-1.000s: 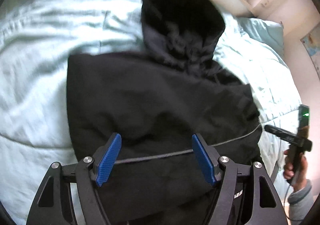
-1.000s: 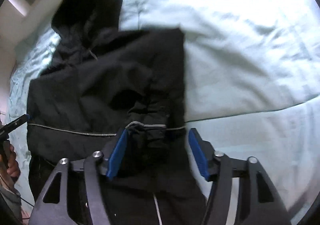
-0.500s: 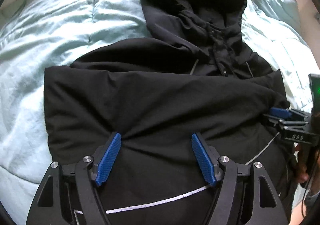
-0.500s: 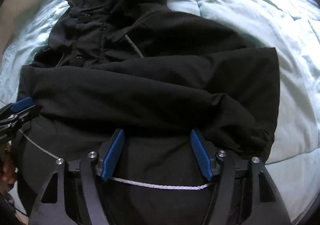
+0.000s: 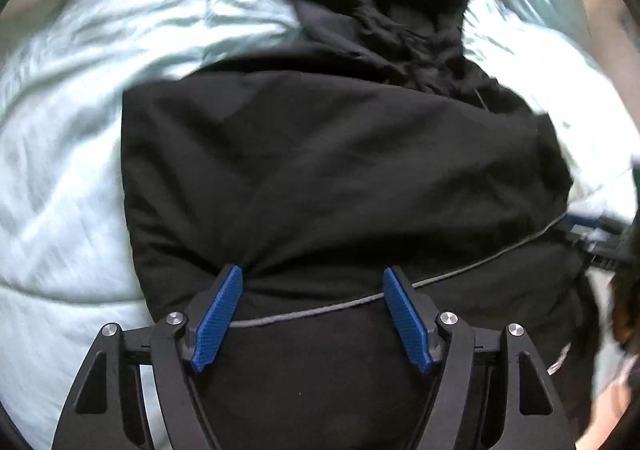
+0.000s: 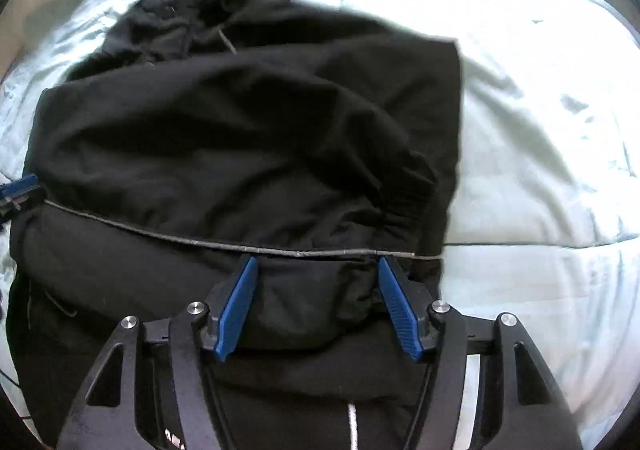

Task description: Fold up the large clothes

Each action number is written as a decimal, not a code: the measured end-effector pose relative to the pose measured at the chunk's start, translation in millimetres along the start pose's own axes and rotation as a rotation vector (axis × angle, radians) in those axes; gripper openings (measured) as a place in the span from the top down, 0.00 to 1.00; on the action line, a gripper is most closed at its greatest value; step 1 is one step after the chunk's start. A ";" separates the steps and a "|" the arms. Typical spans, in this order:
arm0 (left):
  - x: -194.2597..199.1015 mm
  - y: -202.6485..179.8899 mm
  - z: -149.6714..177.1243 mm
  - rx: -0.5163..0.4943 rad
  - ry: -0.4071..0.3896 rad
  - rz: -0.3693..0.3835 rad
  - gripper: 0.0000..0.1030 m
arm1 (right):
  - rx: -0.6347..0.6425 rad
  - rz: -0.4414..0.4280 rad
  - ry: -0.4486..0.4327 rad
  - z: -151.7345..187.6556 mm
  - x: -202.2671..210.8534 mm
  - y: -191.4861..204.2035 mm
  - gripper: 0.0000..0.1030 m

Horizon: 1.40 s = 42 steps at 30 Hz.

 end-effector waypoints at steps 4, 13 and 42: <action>48.8 -14.7 -28.8 -0.029 -0.084 0.126 0.28 | -0.033 -0.107 -0.102 -27.6 44.6 -14.1 0.36; 70.4 -21.5 -213.5 0.034 -0.309 0.141 0.28 | -0.128 -0.086 -0.336 -191.7 63.5 -61.3 0.36; -72.6 67.8 -239.1 0.236 -0.001 0.219 0.67 | -0.009 -0.083 -0.122 -255.0 -75.4 -50.1 0.89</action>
Point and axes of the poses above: each gripper's, at about its wrist camera, not at the fingertips, and x roughly against the way its jaws point, y to its left, z to its underside, the point moved 2 cm from there along -x, roughly the way its jaws point, and after that the axes turned 13 degrees about x, right-handed, at the moved point
